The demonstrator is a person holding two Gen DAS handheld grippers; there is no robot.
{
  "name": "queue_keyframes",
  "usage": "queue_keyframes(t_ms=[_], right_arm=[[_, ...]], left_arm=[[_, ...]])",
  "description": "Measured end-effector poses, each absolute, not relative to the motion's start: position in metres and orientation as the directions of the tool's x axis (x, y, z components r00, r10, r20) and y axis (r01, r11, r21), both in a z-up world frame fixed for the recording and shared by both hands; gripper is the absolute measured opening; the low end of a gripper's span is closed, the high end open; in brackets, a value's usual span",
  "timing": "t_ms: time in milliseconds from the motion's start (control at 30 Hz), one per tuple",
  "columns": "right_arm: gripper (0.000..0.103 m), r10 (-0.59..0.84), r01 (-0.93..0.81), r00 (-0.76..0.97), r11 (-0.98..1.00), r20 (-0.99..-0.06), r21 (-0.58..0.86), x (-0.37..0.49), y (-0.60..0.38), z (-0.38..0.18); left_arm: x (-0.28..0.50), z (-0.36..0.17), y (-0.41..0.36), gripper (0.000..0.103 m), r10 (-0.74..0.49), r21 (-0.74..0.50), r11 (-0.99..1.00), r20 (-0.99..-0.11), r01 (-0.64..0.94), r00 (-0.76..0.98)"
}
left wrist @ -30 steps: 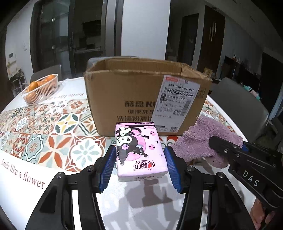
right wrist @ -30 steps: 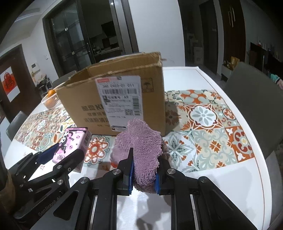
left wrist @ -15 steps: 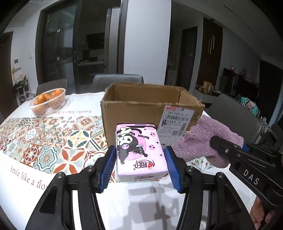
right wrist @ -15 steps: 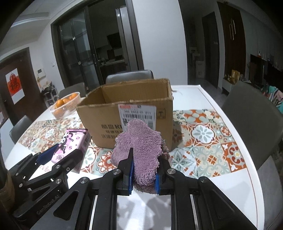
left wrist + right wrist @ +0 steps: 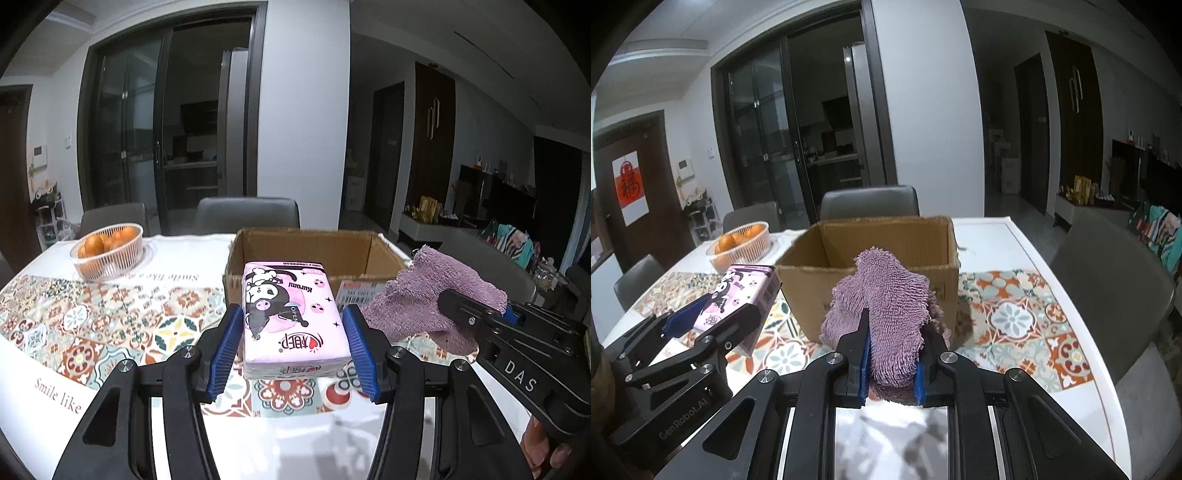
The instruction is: Organize soft objects
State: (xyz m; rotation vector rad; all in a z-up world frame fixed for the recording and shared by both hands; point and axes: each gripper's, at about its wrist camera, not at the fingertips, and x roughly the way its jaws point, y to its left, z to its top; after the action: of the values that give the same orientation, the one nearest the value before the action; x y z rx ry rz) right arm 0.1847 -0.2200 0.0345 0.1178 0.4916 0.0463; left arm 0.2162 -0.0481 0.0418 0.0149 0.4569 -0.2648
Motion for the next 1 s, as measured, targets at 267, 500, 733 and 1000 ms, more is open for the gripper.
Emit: queue_keyframes(t_ms=[267, 500, 733, 1000], right_arm=[[0.019, 0.082, -0.037, 0.915, 0.992, -0.394, 0.120, 0.182, -0.220, 0.060], [0.019, 0.082, -0.053, 0.946, 0.994, -0.315, 0.100, 0.179, -0.216, 0.083], [0.019, 0.066, -0.045, 0.954, 0.996, -0.292, 0.077, 0.186, -0.213, 0.089], [0.019, 0.069, -0.048, 0.943, 0.996, -0.325, 0.072, 0.195, -0.209, 0.083]], left_arm=[[0.215, 0.069, -0.044, 0.055, -0.267, -0.041, 0.961, -0.375, 0.272, 0.888], [0.220, 0.090, -0.043, 0.033, -0.262, -0.014, 0.962, -0.313, 0.271, 0.913], [0.242, 0.082, -0.044, 0.010, -0.239, 0.020, 0.965, -0.336, 0.260, 0.911], [0.250, 0.068, -0.046, 0.010, -0.244, 0.009, 0.964, -0.383, 0.267, 0.891]])
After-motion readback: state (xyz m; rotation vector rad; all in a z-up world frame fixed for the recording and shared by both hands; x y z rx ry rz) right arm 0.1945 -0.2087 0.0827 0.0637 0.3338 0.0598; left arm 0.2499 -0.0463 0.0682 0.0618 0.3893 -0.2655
